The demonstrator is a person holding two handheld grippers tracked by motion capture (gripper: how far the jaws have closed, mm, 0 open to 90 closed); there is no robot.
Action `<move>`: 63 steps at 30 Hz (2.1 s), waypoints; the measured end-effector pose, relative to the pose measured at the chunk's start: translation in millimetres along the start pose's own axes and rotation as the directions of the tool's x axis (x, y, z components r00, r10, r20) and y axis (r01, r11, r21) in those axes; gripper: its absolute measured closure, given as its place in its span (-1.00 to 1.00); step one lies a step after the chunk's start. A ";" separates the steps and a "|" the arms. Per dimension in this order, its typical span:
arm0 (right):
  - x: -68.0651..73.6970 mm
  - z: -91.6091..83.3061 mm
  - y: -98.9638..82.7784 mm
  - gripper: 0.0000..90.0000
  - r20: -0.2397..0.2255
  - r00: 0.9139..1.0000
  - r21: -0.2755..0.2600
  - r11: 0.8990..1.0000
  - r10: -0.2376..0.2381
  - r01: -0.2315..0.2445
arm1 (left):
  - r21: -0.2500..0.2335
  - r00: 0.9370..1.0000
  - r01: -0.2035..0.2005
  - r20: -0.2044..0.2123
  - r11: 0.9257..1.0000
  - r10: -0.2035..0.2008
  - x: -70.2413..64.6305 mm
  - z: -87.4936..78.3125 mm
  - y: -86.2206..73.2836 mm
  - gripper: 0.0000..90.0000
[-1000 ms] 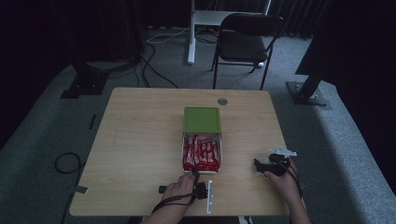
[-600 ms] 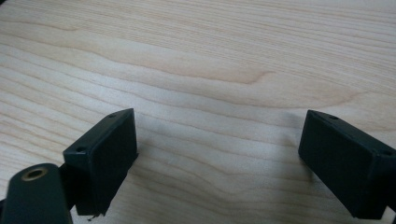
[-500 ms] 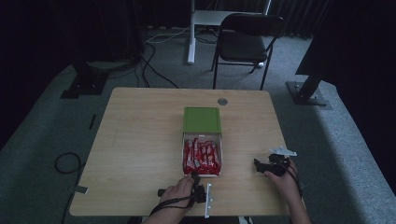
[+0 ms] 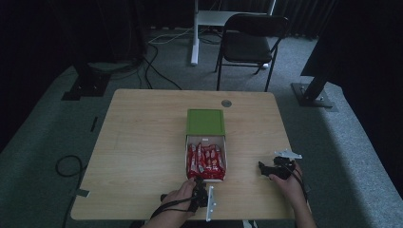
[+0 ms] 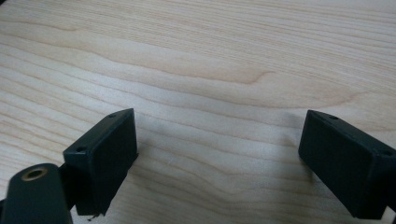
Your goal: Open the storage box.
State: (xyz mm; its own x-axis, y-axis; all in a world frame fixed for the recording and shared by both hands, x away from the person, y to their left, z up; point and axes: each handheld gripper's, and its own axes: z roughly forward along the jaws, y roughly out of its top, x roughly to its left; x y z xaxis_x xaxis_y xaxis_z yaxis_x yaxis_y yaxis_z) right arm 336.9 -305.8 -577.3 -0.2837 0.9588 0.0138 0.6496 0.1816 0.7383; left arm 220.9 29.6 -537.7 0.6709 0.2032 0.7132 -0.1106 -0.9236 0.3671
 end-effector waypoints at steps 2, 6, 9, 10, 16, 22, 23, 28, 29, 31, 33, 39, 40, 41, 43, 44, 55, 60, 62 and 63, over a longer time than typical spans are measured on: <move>0.0 0.0 0.0 -0.76 0.000 1.000 0.000 1.000 0.000 0.000 | -0.019 0.999 0.032 0.044 0.999 -0.031 4.7 -2.2 -1.3 0.45; 0.0 -0.1 0.0 -0.76 0.000 1.000 0.001 1.000 0.000 0.000 | -0.045 0.991 0.107 0.088 0.993 -0.102 9.9 -6.1 -2.6 0.44; 0.0 -0.1 0.0 -0.76 0.000 1.000 0.001 1.000 -0.001 0.001 | -0.086 0.979 0.157 0.144 0.984 -0.144 12.8 -11.0 -1.0 0.42; 0.0 -0.1 0.0 -0.76 0.000 1.000 0.001 1.000 0.000 0.000 | -0.095 0.976 0.168 0.153 0.981 -0.152 13.6 -12.2 -0.4 0.42; 0.0 -0.1 0.0 -0.76 0.000 1.000 0.001 1.000 0.000 0.000 | -0.170 0.956 0.253 0.194 0.952 -0.219 30.2 -21.4 3.8 0.42; 0.0 -0.1 0.0 -0.76 0.000 1.000 0.001 1.000 -0.001 0.001 | -0.221 0.940 0.323 0.190 0.920 -0.284 52.9 -26.5 1.6 0.42; 0.0 -0.1 0.0 -0.76 0.000 1.000 0.001 1.000 0.000 0.000 | -0.225 0.939 0.330 0.183 0.917 -0.292 58.1 -27.5 0.0 0.42; 0.0 -0.1 0.0 -0.76 0.000 1.000 0.001 1.000 0.000 0.000 | -0.249 0.924 0.375 0.174 0.893 -0.339 72.3 -29.7 -6.4 0.42; 0.0 -0.1 0.0 -0.76 0.000 1.000 0.001 1.000 0.000 0.000 | -0.252 0.918 0.392 0.173 0.885 -0.358 77.8 -30.1 -10.5 0.42; 0.0 -0.1 0.0 -0.76 0.000 1.000 0.001 1.000 0.000 0.000 | -0.255 0.909 0.414 0.164 0.874 -0.383 82.1 -30.3 -14.5 0.42; 0.0 -0.1 0.0 -0.76 0.000 1.000 0.001 1.000 0.000 0.000 | -0.250 0.907 0.419 0.158 0.873 -0.390 84.8 -30.0 -18.4 0.42; 0.0 0.0 0.0 -0.76 0.000 1.000 0.001 1.000 -0.001 0.001 | -0.250 0.884 0.467 0.141 0.848 -0.445 96.3 -32.5 -32.6 0.39; 0.0 -0.1 0.0 -0.76 0.000 1.000 0.001 1.000 0.000 0.000 | -0.253 0.879 0.476 0.133 0.842 -0.457 98.7 -33.6 -35.4 0.39; 0.0 -0.1 0.0 -0.76 0.000 1.000 0.001 1.000 -0.001 0.001 | -0.255 0.873 0.487 0.130 0.835 -0.469 101.0 -34.6 -38.6 0.39; 0.0 -0.1 0.0 -0.76 0.000 1.000 0.001 1.000 -0.001 0.001 | -0.259 0.860 0.510 0.117 0.821 -0.497 105.1 -36.2 -45.7 0.39; 0.0 -0.1 0.0 -0.76 0.000 1.000 0.001 1.000 0.000 0.000 | -0.256 0.855 0.518 0.115 0.817 -0.506 106.8 -36.9 -49.6 0.39; -0.2 0.0 -0.1 -0.76 0.001 1.000 0.001 1.000 -0.004 0.004 | -0.222 0.789 0.609 0.069 0.761 -0.611 117.9 -39.2 -94.8 0.37; -0.3 0.0 -0.1 -0.76 0.001 1.000 0.001 1.000 -0.004 0.004 | -0.204 0.753 0.651 0.049 0.731 -0.656 120.4 -36.6 -114.8 0.34; -0.3 0.0 -0.1 -0.76 0.001 1.000 0.001 1.000 -0.005 0.005 | -0.191 0.742 0.664 0.046 0.723 -0.669 119.5 -34.5 -122.3 0.34; -0.3 0.0 -0.1 -0.76 0.001 1.000 0.001 1.000 -0.004 0.004 | -0.184 0.733 0.674 0.043 0.716 -0.679 118.8 -33.3 -125.9 0.31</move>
State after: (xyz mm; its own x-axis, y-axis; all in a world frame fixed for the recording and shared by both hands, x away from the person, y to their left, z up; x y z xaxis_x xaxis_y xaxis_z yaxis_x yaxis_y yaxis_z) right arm 336.9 -306.1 -577.4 -0.2859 0.9582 0.0099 0.6490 0.1860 0.7377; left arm 290.1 180.8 -479.3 0.5986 0.7617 0.2479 0.2376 -0.4644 0.8532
